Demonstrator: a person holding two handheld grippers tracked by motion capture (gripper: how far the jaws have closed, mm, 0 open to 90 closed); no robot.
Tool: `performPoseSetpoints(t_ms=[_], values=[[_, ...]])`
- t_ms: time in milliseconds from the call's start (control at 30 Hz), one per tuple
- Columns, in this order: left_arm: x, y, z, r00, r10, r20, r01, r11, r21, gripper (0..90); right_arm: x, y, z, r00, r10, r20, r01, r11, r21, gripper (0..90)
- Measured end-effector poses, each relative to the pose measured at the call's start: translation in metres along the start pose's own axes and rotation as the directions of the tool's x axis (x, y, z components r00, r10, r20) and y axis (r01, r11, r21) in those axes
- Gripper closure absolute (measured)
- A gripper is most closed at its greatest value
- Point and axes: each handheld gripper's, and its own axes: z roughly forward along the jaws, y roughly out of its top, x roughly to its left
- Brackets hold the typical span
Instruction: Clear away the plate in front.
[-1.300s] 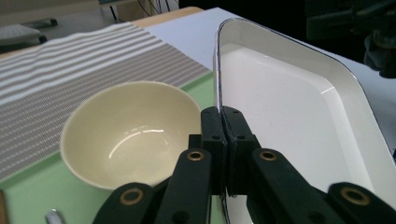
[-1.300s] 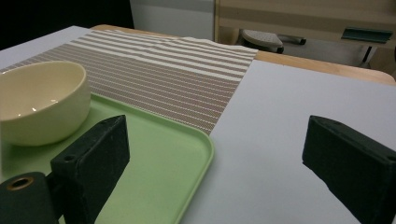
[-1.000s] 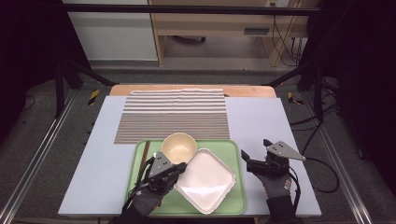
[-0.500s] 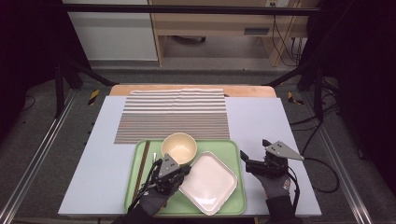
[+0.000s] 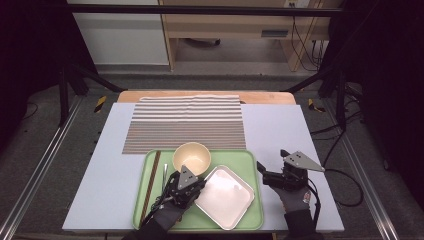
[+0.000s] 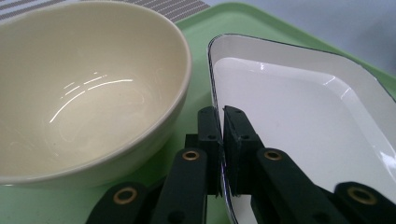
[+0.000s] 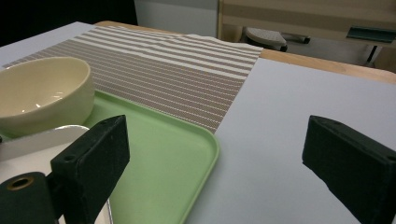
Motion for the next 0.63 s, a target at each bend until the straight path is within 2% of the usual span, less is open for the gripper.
performPoseSetpoints(t_ms=[67, 133, 200, 400, 533, 633], values=[[0.000, -0.002, 0.001, 0.9999, 0.015, -0.008, -0.015, 0.9998, 0.015, 84.7, 0.000, 0.000, 0.000, 1.0000, -0.004, 0.000, 0.004, 1.000, 0.000, 7.7], [0.000, -0.003, 0.001, 0.9999, 0.015, 0.005, -0.015, 0.9996, 0.023, 86.2, 0.000, 0.000, 0.000, 1.0000, -0.002, -0.001, 0.002, 1.000, 0.000, 7.7], [-0.001, -0.003, -0.002, 0.9996, 0.027, 0.011, -0.027, 0.9993, 0.026, 80.5, 0.000, 0.000, 0.000, 1.0000, -0.003, -0.002, 0.003, 1.000, 0.001, 7.7], [0.005, 0.005, -0.034, 0.9983, 0.032, 0.049, -0.028, 0.9973, -0.068, 64.1, 0.000, 0.000, -0.001, 1.0000, 0.006, -0.006, -0.006, 1.000, 0.000, 7.5], [0.017, 0.011, -0.053, 0.9987, 0.035, 0.037, -0.029, 0.9895, -0.142, 51.3, -0.001, 0.000, -0.001, 0.9999, 0.009, -0.006, -0.009, 1.000, 0.002, 7.3], [0.029, 0.012, -0.062, 0.9997, 0.022, 0.010, -0.020, 0.9868, -0.161, 43.6, -0.001, 0.000, -0.001, 1.0000, 0.005, 0.000, -0.005, 1.000, 0.007, 7.2]])
